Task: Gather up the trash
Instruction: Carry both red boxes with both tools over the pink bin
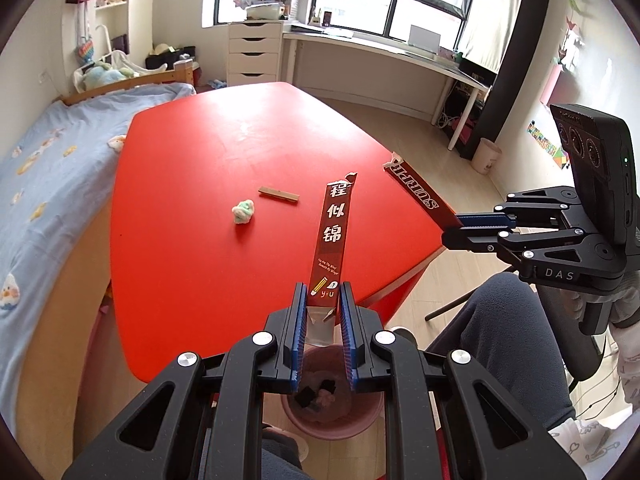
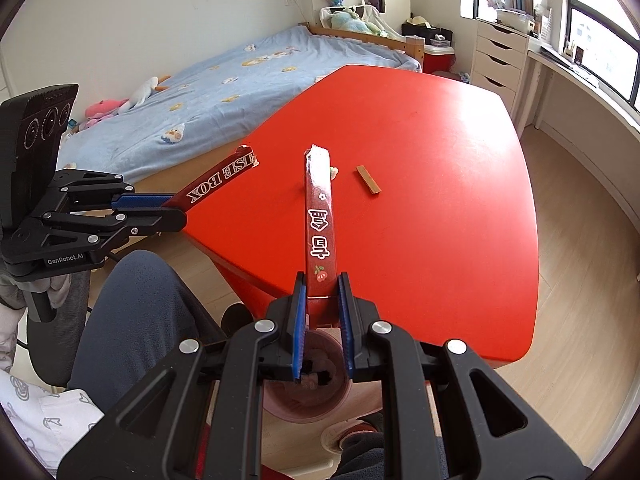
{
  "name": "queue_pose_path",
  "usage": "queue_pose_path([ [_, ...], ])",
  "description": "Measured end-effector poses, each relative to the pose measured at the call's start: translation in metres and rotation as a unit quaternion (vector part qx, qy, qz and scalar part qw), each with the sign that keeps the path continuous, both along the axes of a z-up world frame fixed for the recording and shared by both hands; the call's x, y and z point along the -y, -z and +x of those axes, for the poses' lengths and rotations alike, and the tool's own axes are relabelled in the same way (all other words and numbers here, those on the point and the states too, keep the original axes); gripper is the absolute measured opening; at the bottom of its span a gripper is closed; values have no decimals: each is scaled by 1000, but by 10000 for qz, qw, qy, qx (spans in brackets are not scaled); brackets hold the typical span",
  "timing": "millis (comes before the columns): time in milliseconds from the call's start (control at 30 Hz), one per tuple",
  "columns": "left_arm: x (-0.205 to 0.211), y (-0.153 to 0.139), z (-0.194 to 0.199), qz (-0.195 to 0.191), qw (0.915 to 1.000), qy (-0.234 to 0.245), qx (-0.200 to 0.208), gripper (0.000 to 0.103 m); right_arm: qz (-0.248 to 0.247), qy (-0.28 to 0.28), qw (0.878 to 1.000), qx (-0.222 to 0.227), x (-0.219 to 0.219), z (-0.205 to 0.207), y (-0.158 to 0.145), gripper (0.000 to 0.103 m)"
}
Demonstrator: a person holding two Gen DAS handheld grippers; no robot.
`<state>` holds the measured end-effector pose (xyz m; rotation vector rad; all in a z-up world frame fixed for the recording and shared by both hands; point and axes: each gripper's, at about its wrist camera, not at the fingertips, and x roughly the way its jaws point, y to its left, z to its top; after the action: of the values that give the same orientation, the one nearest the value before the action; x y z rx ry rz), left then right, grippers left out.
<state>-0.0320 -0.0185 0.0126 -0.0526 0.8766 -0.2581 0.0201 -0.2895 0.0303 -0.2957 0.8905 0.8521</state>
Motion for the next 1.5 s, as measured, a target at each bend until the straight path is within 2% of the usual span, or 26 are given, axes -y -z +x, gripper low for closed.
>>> queue_pose_path([
  [467,7,24,-33,-232,9990,-62,-365,16,-85,-25,9994,-328,15,-50,21,15],
  [667,9,31,-40,-209,9986,-37,-493,16,-128,-49,9991,-389,12,-52,25,15],
  [1500,16,36,-41,-221,9979,93,-605,17,8,-158,9977,-657,17,-50,31,15],
])
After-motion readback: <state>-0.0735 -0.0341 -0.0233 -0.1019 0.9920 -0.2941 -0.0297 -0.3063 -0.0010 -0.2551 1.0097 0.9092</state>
